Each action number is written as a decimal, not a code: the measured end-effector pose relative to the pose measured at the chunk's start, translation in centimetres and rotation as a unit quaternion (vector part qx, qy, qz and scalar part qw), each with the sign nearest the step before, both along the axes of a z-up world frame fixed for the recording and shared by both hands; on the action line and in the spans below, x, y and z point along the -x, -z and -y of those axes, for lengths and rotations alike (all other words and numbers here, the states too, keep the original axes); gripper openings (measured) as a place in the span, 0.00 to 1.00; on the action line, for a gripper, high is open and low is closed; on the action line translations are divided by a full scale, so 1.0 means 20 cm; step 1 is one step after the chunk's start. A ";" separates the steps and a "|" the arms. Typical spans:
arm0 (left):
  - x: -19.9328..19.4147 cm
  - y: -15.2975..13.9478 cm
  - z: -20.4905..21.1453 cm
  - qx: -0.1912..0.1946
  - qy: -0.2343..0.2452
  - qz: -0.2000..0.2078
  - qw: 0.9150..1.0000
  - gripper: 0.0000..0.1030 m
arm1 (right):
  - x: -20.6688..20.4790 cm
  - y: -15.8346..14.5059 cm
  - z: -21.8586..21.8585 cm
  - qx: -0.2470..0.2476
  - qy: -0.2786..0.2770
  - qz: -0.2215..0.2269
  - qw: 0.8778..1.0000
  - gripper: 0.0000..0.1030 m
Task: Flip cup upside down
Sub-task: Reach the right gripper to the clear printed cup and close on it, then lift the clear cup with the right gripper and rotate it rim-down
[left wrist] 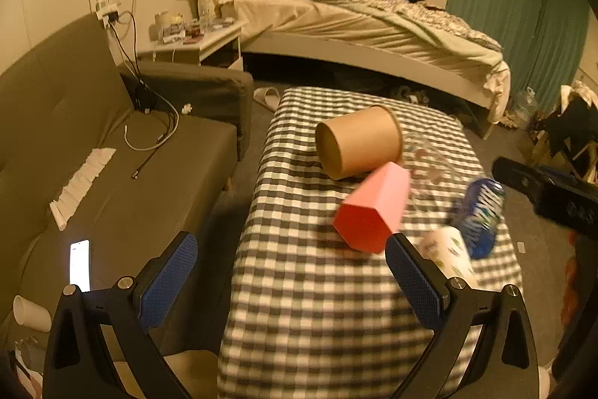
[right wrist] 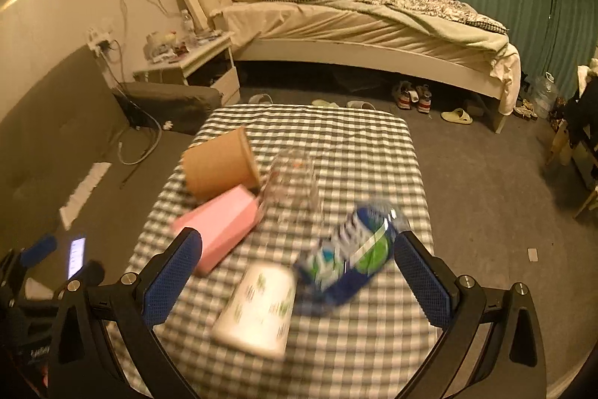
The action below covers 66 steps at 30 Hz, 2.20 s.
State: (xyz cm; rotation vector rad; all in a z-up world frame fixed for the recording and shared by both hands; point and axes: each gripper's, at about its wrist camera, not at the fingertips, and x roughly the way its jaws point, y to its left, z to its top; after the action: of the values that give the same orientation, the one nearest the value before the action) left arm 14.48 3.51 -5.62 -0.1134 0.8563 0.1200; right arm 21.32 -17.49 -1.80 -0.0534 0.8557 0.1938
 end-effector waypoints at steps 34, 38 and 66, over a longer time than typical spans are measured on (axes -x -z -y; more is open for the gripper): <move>-0.14 0.00 -0.08 -0.003 -0.004 -0.010 1.000 1.00 | -0.50 0.27 -0.21 0.087 -0.024 -0.089 0.992 0.65; -0.02 -0.11 -0.08 -0.003 -0.003 0.012 1.000 1.00 | -0.30 0.04 -0.19 0.077 -0.024 -0.061 0.995 0.65; 0.65 -0.09 -0.11 -0.009 -0.002 0.002 1.000 1.00 | 0.71 0.54 -0.22 0.036 0.005 -0.155 0.987 0.66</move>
State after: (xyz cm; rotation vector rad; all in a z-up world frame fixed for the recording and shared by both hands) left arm 1.49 5.74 -3.80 -0.0988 0.8499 0.1317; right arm 7.15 -13.11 -12.57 -0.0874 1.1731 0.1643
